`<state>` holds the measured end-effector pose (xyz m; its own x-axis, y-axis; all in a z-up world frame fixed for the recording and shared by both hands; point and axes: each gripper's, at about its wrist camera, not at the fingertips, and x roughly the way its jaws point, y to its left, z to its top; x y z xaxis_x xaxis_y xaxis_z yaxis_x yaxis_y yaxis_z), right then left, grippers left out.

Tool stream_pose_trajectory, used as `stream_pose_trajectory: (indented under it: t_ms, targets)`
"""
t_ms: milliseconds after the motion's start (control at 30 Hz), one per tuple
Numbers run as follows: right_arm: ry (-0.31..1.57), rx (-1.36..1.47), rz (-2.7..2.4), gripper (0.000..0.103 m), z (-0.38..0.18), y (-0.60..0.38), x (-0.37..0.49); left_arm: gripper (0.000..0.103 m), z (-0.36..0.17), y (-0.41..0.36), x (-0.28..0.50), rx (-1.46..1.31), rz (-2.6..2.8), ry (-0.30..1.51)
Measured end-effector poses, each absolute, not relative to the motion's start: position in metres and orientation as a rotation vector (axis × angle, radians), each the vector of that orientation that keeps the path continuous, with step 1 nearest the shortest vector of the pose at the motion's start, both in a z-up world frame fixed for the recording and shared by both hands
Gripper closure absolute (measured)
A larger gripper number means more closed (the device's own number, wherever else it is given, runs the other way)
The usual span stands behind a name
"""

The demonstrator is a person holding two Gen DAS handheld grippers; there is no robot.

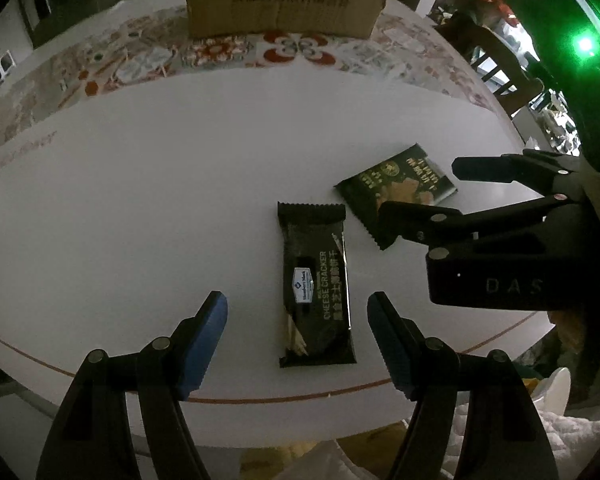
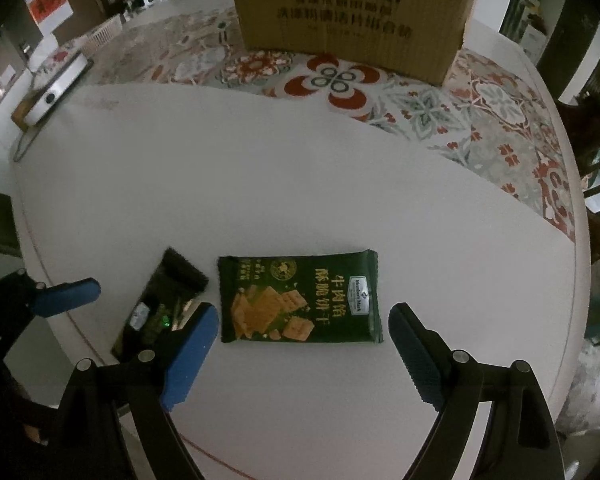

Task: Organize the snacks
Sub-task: 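Grasp the black cheese-cracker bar with the left tool while the right tool grasps the green cracker packet, then carry the cheese-cracker bar and green cracker packet into the box and open both tools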

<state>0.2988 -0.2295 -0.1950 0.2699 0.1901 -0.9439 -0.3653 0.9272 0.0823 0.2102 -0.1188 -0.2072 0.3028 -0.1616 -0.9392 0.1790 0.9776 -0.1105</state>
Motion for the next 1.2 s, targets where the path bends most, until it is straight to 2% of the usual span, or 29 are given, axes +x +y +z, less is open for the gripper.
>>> stream_pose_trajectory:
  t_ms: [200,300,433,500,1200]
  targets:
    - [1.271,-0.171,0.38,0.016,-0.202,-0.225,0.304,0.032,-0.209,-0.122,0.215,0.035,-0.211,1.232]
    - [1.275,-0.183,0.385,0.015,-0.204,-0.22,0.305,0.036,-0.21,-0.122,0.216,0.06,-0.202,1.224]
    - [1.267,-0.189,0.388,0.015,-0.204,-0.217,0.306,0.061,-0.208,-0.121,0.215,0.082,-0.198,1.205]
    - [1.257,-0.19,0.391,0.016,-0.204,-0.218,0.305,0.068,-0.208,-0.118,0.215,0.082,-0.196,1.201]
    - [1.216,-0.12,0.386,0.029,-0.2,-0.221,0.294,0.07,-0.178,-0.095,0.229,0.001,-0.161,1.125]
